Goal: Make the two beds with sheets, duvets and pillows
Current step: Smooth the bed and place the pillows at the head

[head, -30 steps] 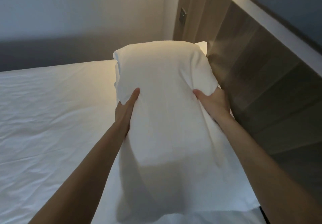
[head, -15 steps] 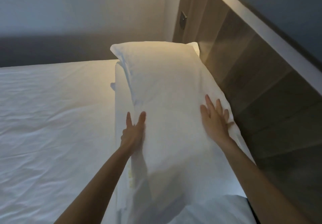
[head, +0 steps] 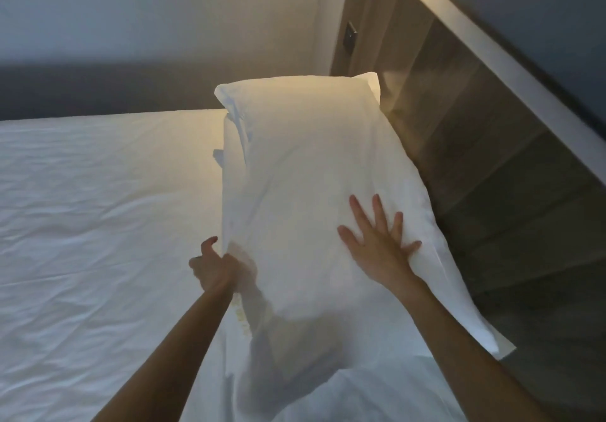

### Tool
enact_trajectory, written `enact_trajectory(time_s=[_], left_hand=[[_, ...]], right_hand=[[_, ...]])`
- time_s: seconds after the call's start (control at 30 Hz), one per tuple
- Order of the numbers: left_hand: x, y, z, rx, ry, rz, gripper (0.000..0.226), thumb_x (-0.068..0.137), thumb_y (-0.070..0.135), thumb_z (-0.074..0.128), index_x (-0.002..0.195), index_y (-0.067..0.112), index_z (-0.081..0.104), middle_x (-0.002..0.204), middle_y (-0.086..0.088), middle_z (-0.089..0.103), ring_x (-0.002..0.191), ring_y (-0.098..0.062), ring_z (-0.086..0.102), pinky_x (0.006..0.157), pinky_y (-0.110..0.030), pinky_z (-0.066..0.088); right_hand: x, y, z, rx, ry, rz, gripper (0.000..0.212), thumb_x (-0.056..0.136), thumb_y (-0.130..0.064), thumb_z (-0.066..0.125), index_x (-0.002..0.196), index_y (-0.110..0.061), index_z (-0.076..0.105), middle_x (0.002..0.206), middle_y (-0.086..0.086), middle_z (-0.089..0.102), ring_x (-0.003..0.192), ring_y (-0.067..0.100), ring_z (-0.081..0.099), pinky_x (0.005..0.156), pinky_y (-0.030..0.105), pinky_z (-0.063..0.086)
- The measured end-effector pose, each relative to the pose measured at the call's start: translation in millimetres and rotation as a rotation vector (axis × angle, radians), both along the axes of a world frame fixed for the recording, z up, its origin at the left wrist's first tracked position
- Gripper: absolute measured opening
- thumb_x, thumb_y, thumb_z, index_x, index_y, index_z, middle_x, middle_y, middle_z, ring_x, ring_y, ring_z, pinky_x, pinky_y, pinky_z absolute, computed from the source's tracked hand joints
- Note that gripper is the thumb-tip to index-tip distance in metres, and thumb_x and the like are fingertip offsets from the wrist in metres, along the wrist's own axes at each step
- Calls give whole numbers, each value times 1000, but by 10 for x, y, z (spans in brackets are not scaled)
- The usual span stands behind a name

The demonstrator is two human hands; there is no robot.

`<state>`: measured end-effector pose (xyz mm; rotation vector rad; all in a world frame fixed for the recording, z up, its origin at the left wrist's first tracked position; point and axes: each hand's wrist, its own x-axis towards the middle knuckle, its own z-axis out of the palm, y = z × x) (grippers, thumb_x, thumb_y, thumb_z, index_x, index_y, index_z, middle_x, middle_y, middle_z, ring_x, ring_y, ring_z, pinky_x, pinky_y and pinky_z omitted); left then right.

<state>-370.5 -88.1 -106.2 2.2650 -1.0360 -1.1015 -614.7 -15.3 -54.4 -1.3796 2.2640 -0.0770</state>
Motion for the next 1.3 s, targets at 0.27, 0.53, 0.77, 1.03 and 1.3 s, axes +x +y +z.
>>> enact_trajectory(time_s=[0.27, 0.53, 0.77, 1.03, 1.3], left_hand=[[-1013, 58, 819, -460, -174, -636, 57, 100, 36, 41, 152, 40, 18, 161, -1, 7, 147, -32, 5, 114, -60, 10], [-1087, 141, 40, -206, -312, -948, 71, 87, 76, 29, 145, 59, -8, 157, 17, -26, 143, -41, -23, 106, -74, -4], [-700, 519, 13, -221, -308, -979, 84, 80, 84, 26, 146, 54, -16, 157, 9, -30, 145, -37, -22, 110, -69, 3], [-203, 1006, -47, -183, -187, -1025, 91, 82, 69, 55, 150, 49, -3, 161, 10, -17, 149, -33, 2, 113, -53, 29], [129, 1221, 276, -186, -451, -1262, 66, 99, 48, 41, 154, 37, 6, 163, 1, 8, 140, -27, 34, 108, -47, 34]], right_hand=[[-227, -288, 545, -492, 146, 2, 54, 99, -48, 38, 151, -43, 22, 163, -6, 10, 151, 25, 3, 116, 61, -1], [-219, -4, -407, -15, 38, -121, 58, 88, -75, 10, 130, -66, -30, 156, -18, -29, 144, 35, -27, 103, 78, -3], [-65, 319, -416, -99, 107, -57, 71, 83, -80, 8, 139, -56, -27, 158, -10, -27, 145, 32, -25, 107, 75, -4], [224, 898, -463, -19, 80, 15, 84, 75, -87, 21, 141, -58, -22, 155, -9, -36, 143, 31, -31, 103, 75, -8], [410, 1422, -124, 18, -147, -11, 67, 94, -47, 55, 150, -47, 18, 163, -7, 8, 150, 22, 8, 117, 55, 19]])
